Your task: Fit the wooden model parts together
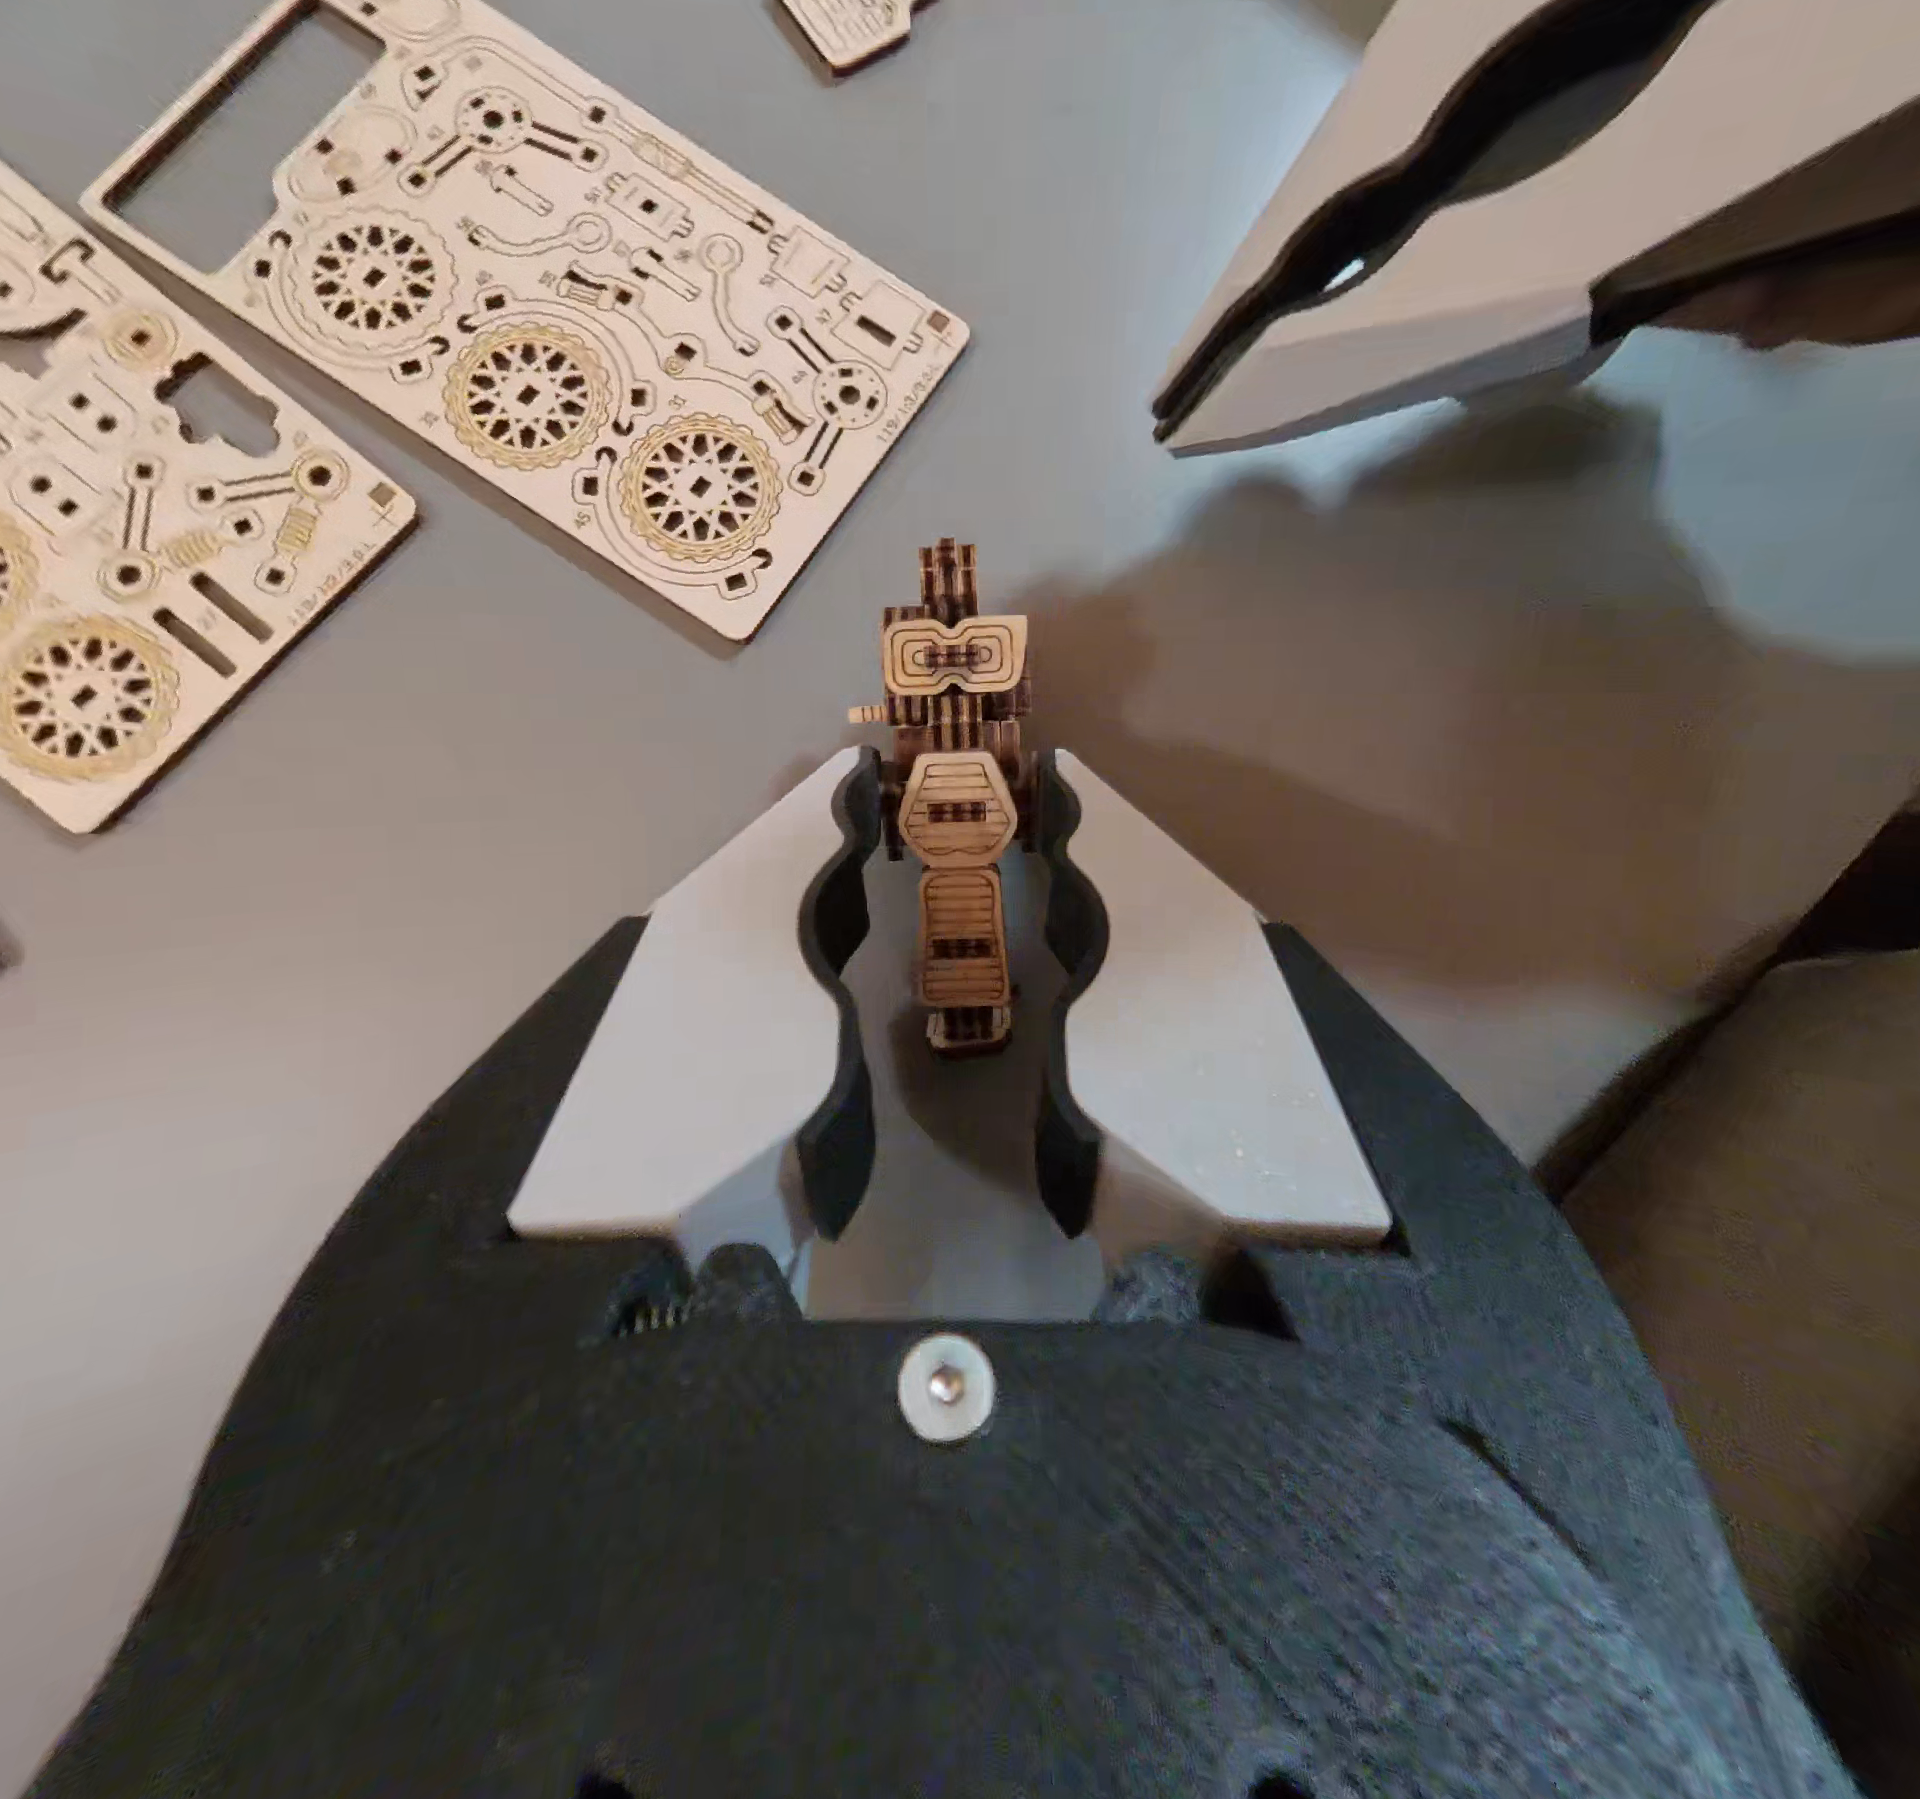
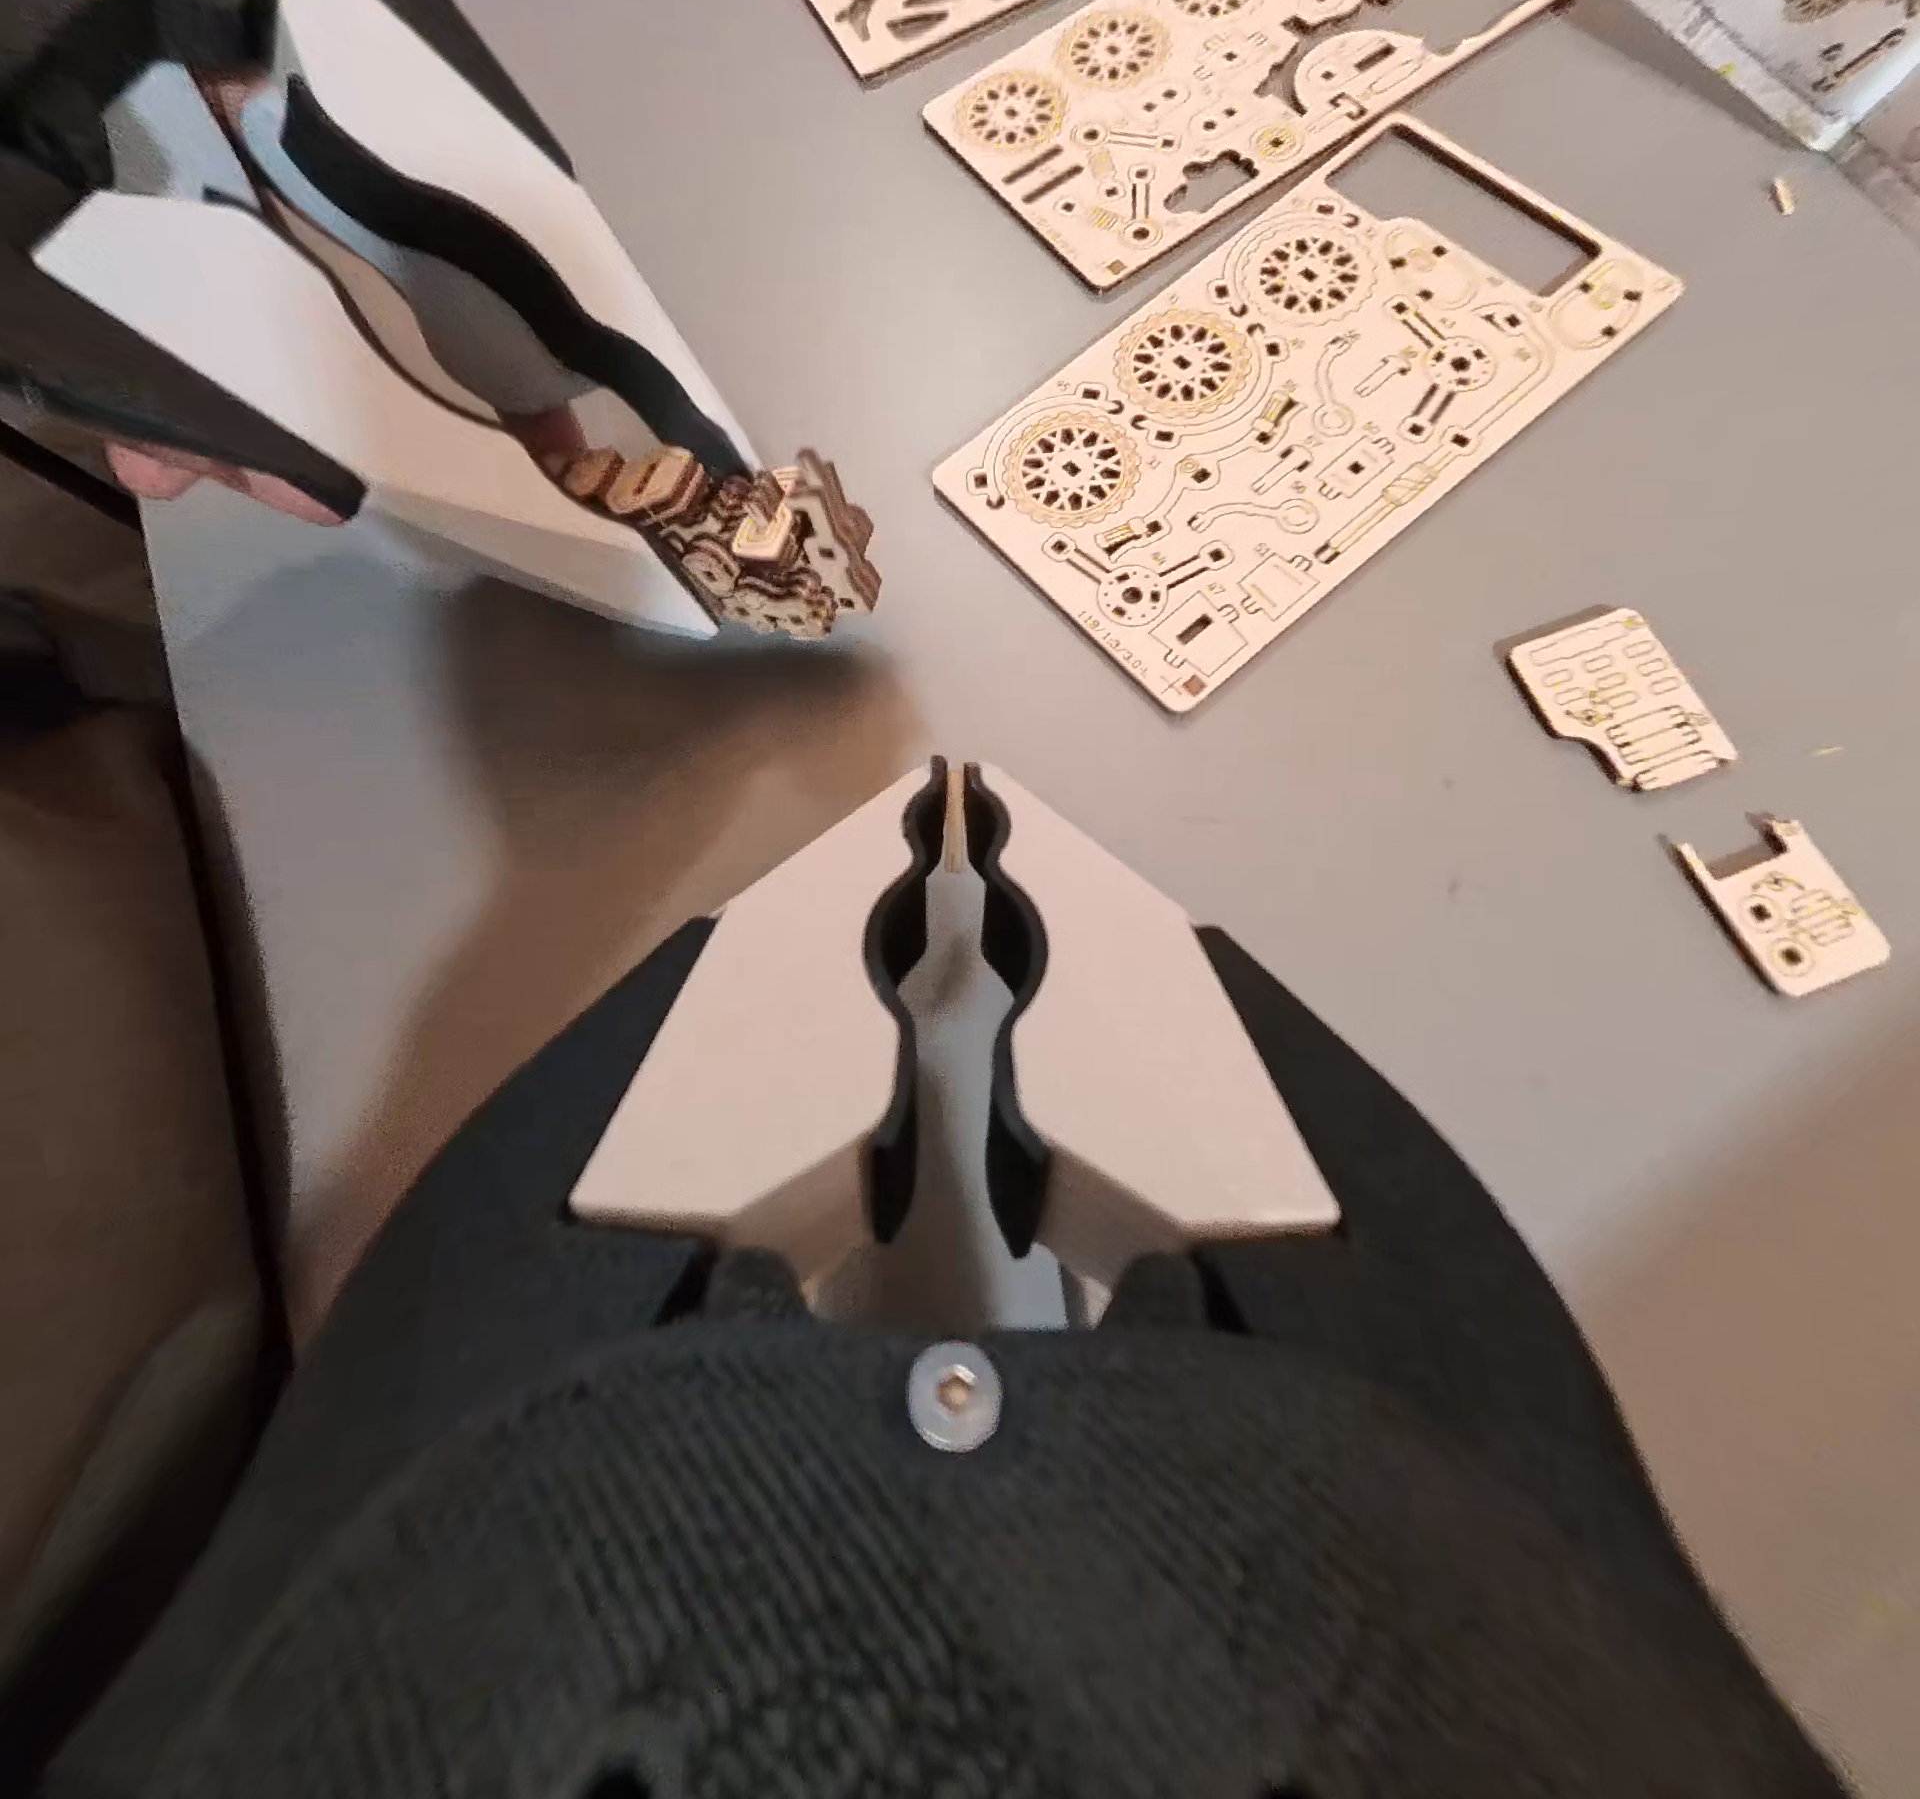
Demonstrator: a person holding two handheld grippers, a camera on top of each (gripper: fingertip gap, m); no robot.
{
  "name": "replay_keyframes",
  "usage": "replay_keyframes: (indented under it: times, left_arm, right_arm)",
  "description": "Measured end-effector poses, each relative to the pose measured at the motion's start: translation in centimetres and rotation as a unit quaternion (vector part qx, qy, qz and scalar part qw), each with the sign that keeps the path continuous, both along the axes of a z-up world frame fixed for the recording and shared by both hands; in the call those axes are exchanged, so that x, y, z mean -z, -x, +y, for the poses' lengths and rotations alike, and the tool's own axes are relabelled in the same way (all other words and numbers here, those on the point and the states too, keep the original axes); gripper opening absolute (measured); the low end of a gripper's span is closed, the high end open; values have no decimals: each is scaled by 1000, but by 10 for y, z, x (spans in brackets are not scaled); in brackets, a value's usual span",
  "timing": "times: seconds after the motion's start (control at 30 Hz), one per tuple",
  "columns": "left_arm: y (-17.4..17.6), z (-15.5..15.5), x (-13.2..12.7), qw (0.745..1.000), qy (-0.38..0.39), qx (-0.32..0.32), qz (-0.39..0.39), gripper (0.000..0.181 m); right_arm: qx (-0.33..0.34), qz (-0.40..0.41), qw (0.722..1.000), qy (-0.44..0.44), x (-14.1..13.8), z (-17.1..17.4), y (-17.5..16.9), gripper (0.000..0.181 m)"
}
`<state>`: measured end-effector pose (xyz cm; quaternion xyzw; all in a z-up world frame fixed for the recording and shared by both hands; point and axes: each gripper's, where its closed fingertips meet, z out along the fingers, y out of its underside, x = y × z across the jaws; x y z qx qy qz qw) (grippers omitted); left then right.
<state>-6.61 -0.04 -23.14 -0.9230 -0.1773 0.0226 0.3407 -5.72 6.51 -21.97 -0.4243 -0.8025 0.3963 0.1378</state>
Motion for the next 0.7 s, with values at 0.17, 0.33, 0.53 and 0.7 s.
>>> replay_keyframes:
  times: [0.17,0.33,0.53,0.7]
  left_arm:
    - [-11,14,6,999,18,21,-38,29]
    - [-9,21,5,999,31,21,-22,33]
    - [-11,22,-4,999,21,10,-23,58]
    - [-10,33,-53,995,-100,-13,-1,69]
  right_arm:
    - [10,0,1000,11,-1,6,-11,0]
    - [20,10,1000,8,-2,18,-19,1]
    - [25,20,996,78,-16,22,-21,0]
    - [26,55,977,204,-50,13,-18,1]
